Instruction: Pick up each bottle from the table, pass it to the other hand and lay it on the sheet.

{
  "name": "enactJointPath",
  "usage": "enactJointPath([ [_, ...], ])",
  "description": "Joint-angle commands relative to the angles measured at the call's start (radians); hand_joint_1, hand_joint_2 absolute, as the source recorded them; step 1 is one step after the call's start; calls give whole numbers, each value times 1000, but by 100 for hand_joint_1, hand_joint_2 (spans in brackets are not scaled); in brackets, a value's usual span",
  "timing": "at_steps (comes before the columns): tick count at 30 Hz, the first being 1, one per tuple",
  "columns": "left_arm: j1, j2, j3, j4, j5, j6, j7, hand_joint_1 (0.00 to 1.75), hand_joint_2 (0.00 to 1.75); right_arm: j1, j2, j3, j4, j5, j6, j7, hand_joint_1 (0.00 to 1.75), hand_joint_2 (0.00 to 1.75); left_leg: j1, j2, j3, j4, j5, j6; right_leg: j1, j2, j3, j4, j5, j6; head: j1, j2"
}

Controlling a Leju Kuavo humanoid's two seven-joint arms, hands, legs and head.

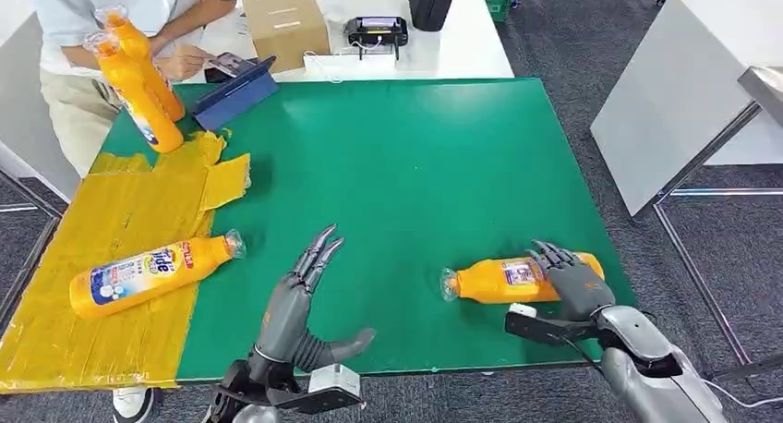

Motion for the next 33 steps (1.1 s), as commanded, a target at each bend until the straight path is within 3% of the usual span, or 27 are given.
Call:
enactJointPath([
  [1,-49,-4,-36,67,12,-8,1,0,175,-116,79,88,262,79,8,63,0,175,3,0,7,-1,-2,-3,2,7,8,-3,-1,-3,0,0],
  [5,-60,-5,-46,92,38,-6,-5,0,175,-147,62,127,353,92,39,74,0,175,3,-1,10,-1,-1,-2,2,5,10,-3,0,-3,0,0],
  [6,-64,-5,-49,100,44,-4,-9,0,175,-150,60,136,372,94,43,71,19,175,3,-1,11,-1,-1,-2,2,5,11,-4,0,-3,1,0],
  [7,-66,-5,-51,104,46,-3,-10,0,175,-152,60,142,380,96,45,68,49,175,3,1,12,-1,-1,-2,2,6,12,-3,1,-3,0,0],
  [8,-69,-5,-53,109,50,-1,-12,0,175,-155,61,152,391,101,43,65,134,175,3,2,13,-1,-1,-2,2,6,12,-4,1,-3,0,0],
  [10,-71,-5,-54,112,52,0,-12,0,175,-159,64,160,397,102,43,63,175,175,3,3,16,-1,-2,0,2,5,13,-4,0,-3,0,0],
  [18,-74,-7,-60,128,109,1,-44,0,175,-159,14,213,357,56,85,0,175,175,2,2,23,-1,-5,1,0,3,12,-4,-3,0,0,0],
  [22,-54,-1,-59,104,118,-13,-38,0,175,-146,62,174,291,11,-9,2,175,175,3,0,24,-2,-5,2,1,4,15,-6,-3,0,0,0],
  [26,-29,1,-38,62,123,-46,-28,0,175,-94,147,79,138,-62,-99,-8,175,175,2,5,25,-1,-6,3,1,8,25,-4,-3,1,0,0],
  [27,-15,-1,-26,39,152,-78,-32,0,175,-53,223,-8,50,-149,-178,-56,175,175,3,5,25,-1,-7,2,1,10,25,-4,-3,0,0,0],
  [29,2,-7,-12,21,209,-124,-42,0,175,-1,308,-83,-81,-256,-213,-85,175,175,4,7,24,-1,-8,-1,2,13,23,-4,-3,-1,0,0],
  [31,4,-9,-11,22,209,-124,-44,0,175,8,315,-78,-114,-250,-205,-61,175,175,4,8,21,-1,-8,-1,2,12,20,-3,-3,-1,1,0],
  [33,4,-12,-16,34,188,-113,-49,0,175,50,388,-148,-209,-408,-263,-164,175,175,4,8,17,1,-8,-1,3,13,16,-1,-3,-1,0,0],
])
